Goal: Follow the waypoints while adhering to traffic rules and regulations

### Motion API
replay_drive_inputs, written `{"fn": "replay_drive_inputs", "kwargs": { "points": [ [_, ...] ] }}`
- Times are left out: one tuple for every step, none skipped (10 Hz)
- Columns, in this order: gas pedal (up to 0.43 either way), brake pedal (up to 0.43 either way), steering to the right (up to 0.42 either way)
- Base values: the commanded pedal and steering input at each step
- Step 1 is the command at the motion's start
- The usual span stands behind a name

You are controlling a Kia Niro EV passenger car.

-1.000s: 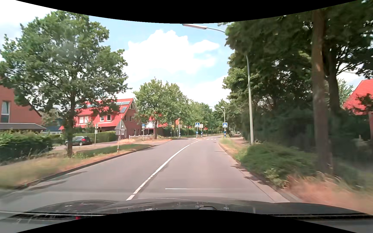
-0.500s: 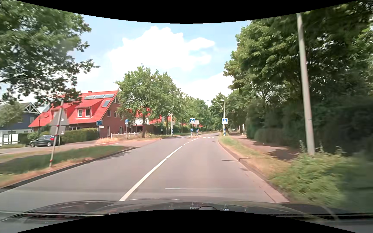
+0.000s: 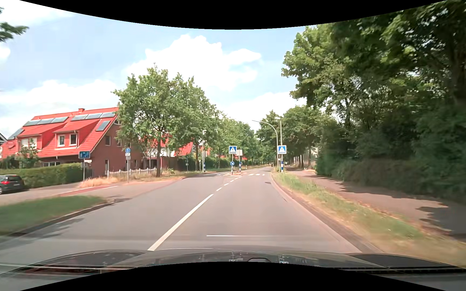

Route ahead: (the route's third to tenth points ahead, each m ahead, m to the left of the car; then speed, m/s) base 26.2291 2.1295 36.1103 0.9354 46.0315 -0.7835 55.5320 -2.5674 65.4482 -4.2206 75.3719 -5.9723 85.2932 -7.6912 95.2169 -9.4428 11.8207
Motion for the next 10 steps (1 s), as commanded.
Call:
{"fn": "replay_drive_inputs", "kwargs": {
  "points": [
    [0.15,0.0,0.018],
    [0.15,0.0,0.018],
    [0.15,0.0,0.017],
    [0.15,0.0,0.017],
    [0.15,0.0,0.017],
    [0.15,0.0,0.017],
    [0.15,0.0,0.017],
    [0.15,0.0,0.017],
    [0.15,0.0,0.017],
    [0.15,0.0,0.017]
  ]
}}
